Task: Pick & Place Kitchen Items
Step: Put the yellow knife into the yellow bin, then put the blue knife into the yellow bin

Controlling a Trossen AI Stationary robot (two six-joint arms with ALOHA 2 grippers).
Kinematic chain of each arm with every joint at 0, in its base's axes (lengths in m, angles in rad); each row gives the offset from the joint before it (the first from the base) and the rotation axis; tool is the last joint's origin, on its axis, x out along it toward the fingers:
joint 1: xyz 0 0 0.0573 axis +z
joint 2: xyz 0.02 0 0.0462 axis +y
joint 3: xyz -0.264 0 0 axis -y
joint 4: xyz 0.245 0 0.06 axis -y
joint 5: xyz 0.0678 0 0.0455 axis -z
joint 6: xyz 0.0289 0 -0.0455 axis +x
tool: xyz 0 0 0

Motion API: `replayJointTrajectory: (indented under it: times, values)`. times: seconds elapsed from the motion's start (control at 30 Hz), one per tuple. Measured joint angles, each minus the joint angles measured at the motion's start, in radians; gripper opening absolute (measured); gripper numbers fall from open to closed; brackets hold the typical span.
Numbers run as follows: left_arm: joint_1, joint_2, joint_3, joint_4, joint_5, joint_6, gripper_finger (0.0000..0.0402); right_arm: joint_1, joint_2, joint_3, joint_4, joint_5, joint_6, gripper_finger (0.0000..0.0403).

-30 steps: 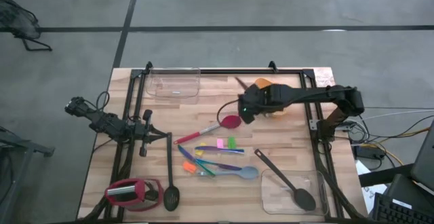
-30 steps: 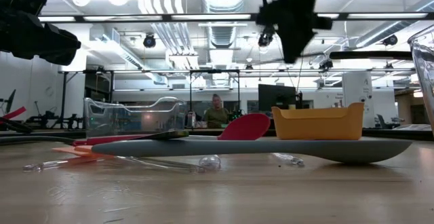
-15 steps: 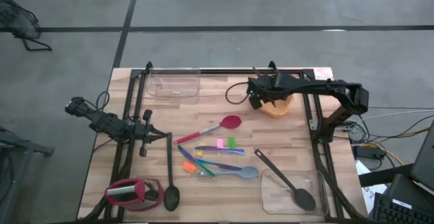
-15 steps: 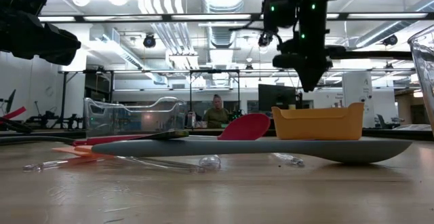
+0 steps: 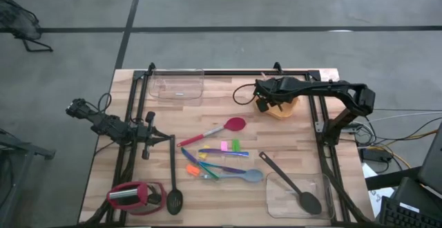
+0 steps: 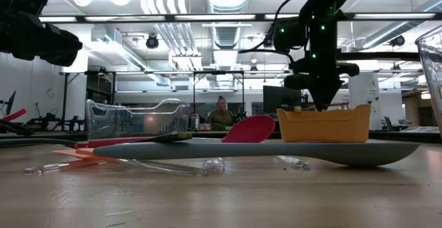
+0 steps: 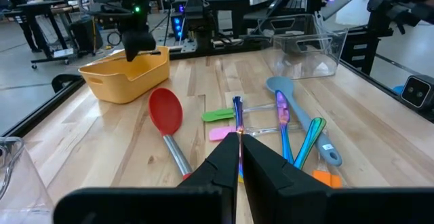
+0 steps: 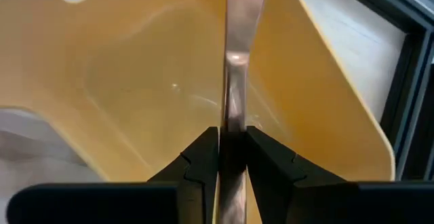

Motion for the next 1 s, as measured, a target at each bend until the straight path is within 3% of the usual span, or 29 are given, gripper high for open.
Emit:
replayJointTrajectory:
  times: [0.33,0.6,1.0]
  values:
    - [0.000,0.000,0.000,0.000,0.000,0.000,0.0023,-0.001,0.000,-0.053,0.013,-0.013,-0.003,0.0032]
    - [0.000,0.000,0.000,0.000,0.000,0.000,0.0023,0.027,0.000,0.070,-0.055,-0.045,-0.058,0.0033]
    - [0.000,0.000,0.000,0.000,0.000,0.000,0.0023,0.304,0.029,0.255,0.127,-0.124,-0.257,0.0089]
